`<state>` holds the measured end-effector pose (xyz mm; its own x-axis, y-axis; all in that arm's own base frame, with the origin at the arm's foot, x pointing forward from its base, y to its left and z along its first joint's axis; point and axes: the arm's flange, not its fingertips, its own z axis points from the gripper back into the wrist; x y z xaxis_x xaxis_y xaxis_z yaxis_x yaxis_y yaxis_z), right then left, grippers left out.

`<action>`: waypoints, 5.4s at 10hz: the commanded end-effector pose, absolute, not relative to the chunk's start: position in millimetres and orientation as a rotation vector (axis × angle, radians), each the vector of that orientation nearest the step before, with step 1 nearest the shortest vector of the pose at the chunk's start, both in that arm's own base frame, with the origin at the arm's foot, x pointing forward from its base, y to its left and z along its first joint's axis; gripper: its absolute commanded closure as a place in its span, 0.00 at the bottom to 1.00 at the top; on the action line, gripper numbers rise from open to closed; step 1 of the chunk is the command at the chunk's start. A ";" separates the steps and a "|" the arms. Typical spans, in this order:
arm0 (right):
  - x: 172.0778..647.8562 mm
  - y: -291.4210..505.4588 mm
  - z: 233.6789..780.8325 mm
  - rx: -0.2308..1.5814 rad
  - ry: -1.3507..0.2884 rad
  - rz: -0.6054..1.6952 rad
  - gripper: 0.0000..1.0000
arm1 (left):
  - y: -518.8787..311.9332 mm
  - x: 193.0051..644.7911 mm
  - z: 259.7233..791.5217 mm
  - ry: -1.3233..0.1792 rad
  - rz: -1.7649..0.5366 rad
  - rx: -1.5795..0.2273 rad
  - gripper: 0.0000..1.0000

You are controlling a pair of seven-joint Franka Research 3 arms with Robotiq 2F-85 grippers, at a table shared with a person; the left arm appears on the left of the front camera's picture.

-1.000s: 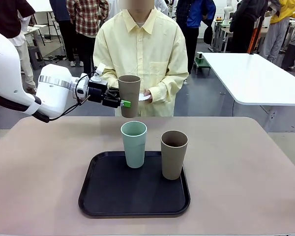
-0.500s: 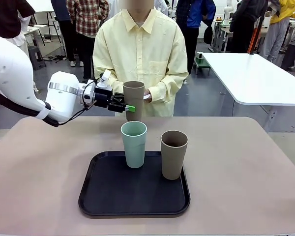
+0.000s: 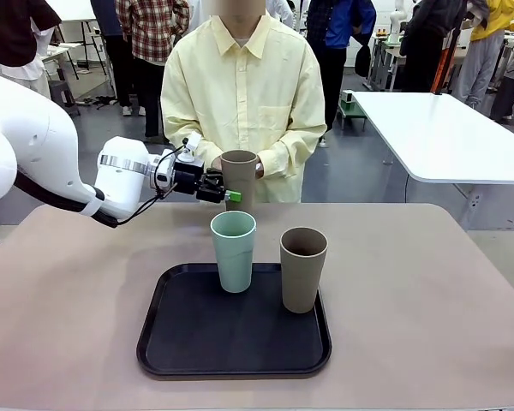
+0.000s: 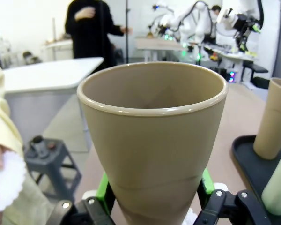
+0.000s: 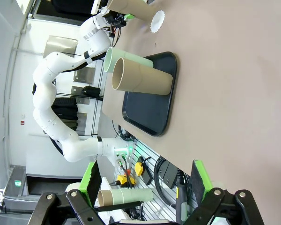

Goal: Place coasters on the table and set cups on them.
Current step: Pick up one Reusable plastic cup and place it on a coaster set by the human.

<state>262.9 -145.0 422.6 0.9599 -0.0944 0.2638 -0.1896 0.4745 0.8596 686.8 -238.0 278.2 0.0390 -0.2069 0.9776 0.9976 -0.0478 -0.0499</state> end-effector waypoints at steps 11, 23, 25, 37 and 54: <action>263.9 -145.9 422.8 1.095 -0.306 0.064 0.00 | -247.9 691.5 258.1 -0.966 -1.368 -1.158 0.16; 263.9 -145.9 422.8 1.095 -0.306 0.064 0.00 | -244.8 678.9 249.0 -0.900 -1.347 -1.177 0.16; 263.9 -145.9 422.8 1.095 -0.306 0.064 0.00 | -243.6 677.5 249.7 -0.892 -1.349 -1.174 0.16; 263.9 -145.9 422.8 1.095 -0.306 0.064 0.00 | -236.2 673.0 248.7 -0.837 -1.405 -1.130 0.00; 263.9 -145.9 422.8 1.095 -0.306 0.064 0.00 | -221.5 607.1 458.3 -0.177 -1.513 -0.292 0.00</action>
<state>263.1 -144.7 422.6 0.9602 -0.0933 0.2631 -0.1894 0.4746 0.8596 597.8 -203.4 456.5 0.0129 -0.9261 0.3771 0.9996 0.0215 0.0187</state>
